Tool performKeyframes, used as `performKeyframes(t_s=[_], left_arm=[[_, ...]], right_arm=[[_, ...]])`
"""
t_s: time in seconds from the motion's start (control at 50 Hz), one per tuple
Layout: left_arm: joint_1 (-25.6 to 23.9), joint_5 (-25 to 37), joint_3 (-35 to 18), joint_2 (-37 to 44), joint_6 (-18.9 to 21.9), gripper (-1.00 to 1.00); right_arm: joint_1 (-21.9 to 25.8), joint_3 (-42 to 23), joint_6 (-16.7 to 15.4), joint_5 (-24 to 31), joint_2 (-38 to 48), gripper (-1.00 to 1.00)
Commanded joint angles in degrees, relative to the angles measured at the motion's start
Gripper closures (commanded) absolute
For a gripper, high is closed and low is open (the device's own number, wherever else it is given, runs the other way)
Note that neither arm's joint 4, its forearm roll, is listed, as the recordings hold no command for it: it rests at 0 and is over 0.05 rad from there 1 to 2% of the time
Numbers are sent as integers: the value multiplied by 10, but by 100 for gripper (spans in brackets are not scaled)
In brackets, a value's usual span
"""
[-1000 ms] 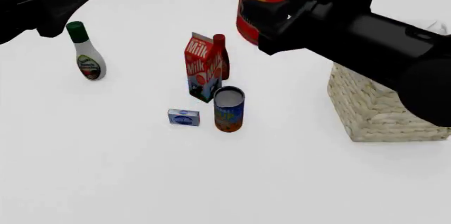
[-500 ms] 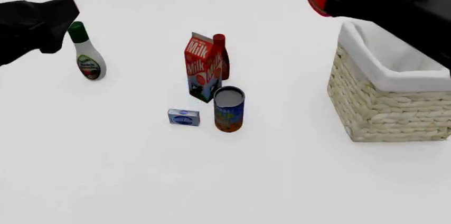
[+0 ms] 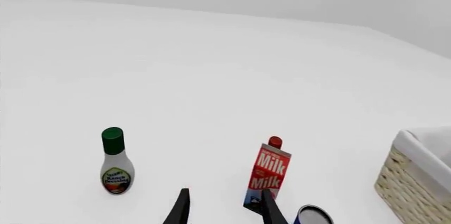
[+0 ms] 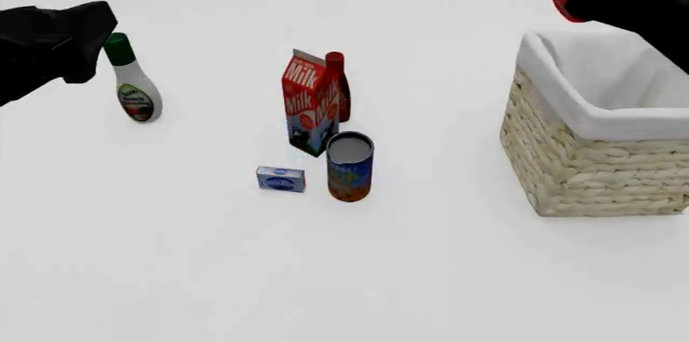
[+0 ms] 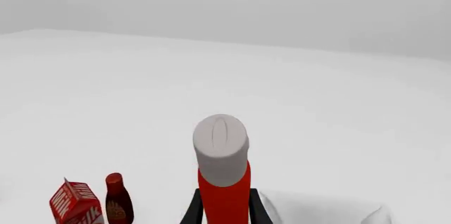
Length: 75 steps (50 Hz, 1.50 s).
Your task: Pick the ketchup and place it in the basket.
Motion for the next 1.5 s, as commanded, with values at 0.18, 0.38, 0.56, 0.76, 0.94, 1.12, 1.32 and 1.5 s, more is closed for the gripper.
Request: performKeyframes(t_s=[0.18, 0.38, 0.56, 0.76, 0.94, 1.12, 1.32, 1.5], left_arm=[[1, -3, -8, 9, 1, -100], [4, -3, -8, 10, 2, -100], [1, -7, -7, 10, 5, -100], [1, -10, -7, 13, 8, -100], [2, -13, -6, 16, 9, -100], [1, -15, -8, 20, 9, -100], [-3, -13, -17, 24, 9, -100], [-3, -15, -22, 31, 7, -100]], right_arm=[[-85, 17, 8, -45, 28, 100], [-109, 21, 2, -58, 45, 100], [-126, 13, 30, -69, 69, 100], [-149, 14, 37, -91, 100, 100], [-170, 16, 75, -118, 131, 100], [-196, 9, 62, -130, 162, 100], [-209, 3, 60, -139, 189, 100], [-214, -11, 65, -147, 229, 100]])
